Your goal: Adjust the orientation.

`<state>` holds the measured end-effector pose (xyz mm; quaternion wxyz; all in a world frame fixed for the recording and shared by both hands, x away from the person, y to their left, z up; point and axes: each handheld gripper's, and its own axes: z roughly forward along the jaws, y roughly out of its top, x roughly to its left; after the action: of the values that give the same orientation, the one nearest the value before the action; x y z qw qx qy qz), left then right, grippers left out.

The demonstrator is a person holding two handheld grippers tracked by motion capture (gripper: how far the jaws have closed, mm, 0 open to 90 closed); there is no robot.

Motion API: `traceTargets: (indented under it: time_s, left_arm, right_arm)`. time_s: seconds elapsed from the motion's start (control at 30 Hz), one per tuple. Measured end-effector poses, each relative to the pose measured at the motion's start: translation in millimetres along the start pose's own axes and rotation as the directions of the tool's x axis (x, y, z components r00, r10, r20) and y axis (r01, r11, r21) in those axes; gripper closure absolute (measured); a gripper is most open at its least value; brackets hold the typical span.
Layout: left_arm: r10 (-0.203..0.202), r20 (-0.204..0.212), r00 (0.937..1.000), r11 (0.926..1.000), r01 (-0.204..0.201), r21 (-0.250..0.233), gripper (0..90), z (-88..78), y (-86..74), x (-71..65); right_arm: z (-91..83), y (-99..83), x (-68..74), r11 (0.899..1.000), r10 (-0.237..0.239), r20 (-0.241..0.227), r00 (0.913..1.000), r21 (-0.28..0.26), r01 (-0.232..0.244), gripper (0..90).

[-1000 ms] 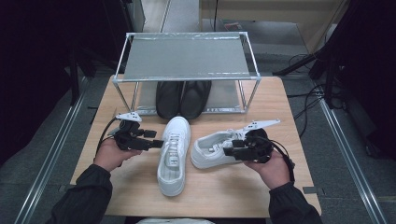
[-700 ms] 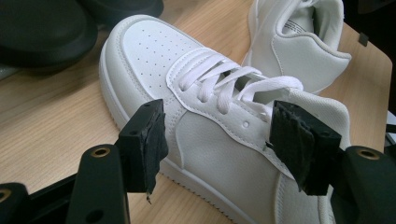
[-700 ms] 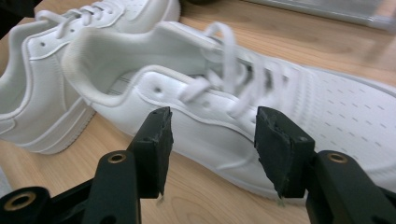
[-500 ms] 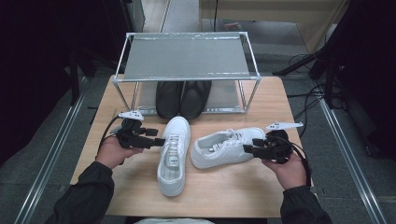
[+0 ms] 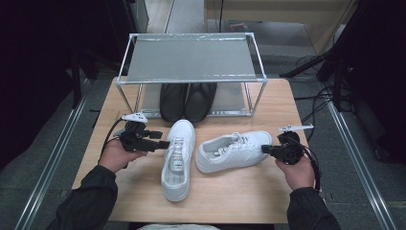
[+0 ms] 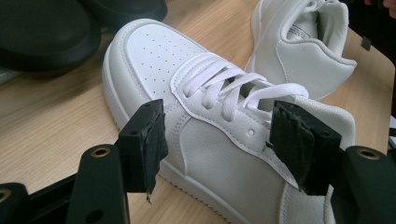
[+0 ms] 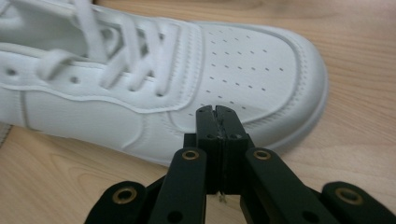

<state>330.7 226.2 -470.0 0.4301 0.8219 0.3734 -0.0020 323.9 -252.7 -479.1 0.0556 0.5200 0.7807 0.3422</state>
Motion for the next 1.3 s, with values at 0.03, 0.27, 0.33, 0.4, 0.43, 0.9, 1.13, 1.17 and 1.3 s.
traceTargets:
  time_s: [0.03, 0.27, 0.33, 0.4, 0.43, 0.9, 1.13, 1.17, 1.3]
  left_arm:
    - [0.000, 0.000, 1.0000, 1.0000, 0.000, 0.000, 36.3, 0.0, 0.0, 0.0]
    - [-0.001, -0.010, 0.9999, 1.0000, 0.001, 0.001, 36.3, -2.3, -3.1, -1.4]
    - [-0.002, -0.016, 0.9999, 0.9999, 0.002, 0.012, 36.1, -3.0, -4.5, -1.9]
    - [-0.003, -0.015, 0.9999, 1.0000, 0.003, 0.003, 36.1, -4.1, -6.7, -3.3]
    - [-0.003, -0.019, 0.9998, 1.0000, 0.003, 0.007, 36.1, -5.0, -7.7, -3.8]
    - [-0.033, -0.060, 0.9976, 0.9993, 0.032, -0.017, 35.9, -21.8, -25.9, -5.1]
    - [-0.049, -0.070, 0.9964, 0.9987, 0.047, -0.022, 35.9, -26.9, -32.7, -5.4]
    - [-0.049, -0.071, 0.9962, 0.9986, 0.048, -0.021, 35.9, -27.0, -33.2, -5.5]
    - [-0.047, -0.077, 0.9959, 0.9987, 0.045, -0.022, 35.9, -27.9, -35.0, -5.9]
  right_arm:
    - [0.0, 0.0, 0.0, 1.000, 0.000, 0.000, 1.0000, 0.000, 0.000, 90.0]
    - [4.7, 1.1, -6.4, 1.000, 0.004, 0.000, 1.0000, 0.023, -0.004, 89.4]
    - [5.7, 2.7, -6.6, 1.000, 0.003, 0.006, 1.0000, 0.020, -0.003, 89.3]
    - [7.2, 4.9, -7.6, 1.000, 0.004, 0.008, 1.0000, 0.017, -0.004, 89.1]
    - [8.1, 6.2, -8.3, 1.000, 0.005, 0.007, 1.0000, 0.016, -0.005, 88.9]
    - [26.0, 28.0, -7.9, 1.000, -0.022, -0.005, 0.9998, 0.006, 0.022, 88.8]
    - [35.9, 37.5, -3.9, 0.999, -0.049, -0.013, 0.9987, -0.001, 0.049, 89.4]
    - [38.0, 39.3, -2.7, 0.999, -0.053, -0.014, 0.9985, -0.004, 0.053, 89.4]
    - [42.6, 43.0, 0.2, 0.997, -0.071, -0.018, 0.9973, -0.009, 0.071, 90.0]
